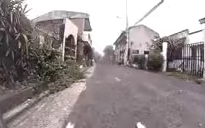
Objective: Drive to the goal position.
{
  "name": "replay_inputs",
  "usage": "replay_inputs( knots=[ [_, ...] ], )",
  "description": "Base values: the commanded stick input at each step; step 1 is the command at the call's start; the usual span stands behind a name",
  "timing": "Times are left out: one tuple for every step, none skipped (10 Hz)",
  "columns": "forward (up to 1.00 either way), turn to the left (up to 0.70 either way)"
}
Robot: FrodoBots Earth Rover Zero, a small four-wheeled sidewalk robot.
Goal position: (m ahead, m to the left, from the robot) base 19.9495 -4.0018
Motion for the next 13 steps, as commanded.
replay_inputs(
  knots=[
    [0.7,0.0],
    [0.7,0.0],
    [0.7,0.0],
    [0.7,0.0],
    [0.7,0.0],
    [0.7,0.0],
    [0.7,0.0],
    [0.7,0.0],
    [0.7,0.0],
    [0.7,0.0],
    [0.7,0.0],
    [0.7,0.0],
    [0.7,0.0]
  ],
)
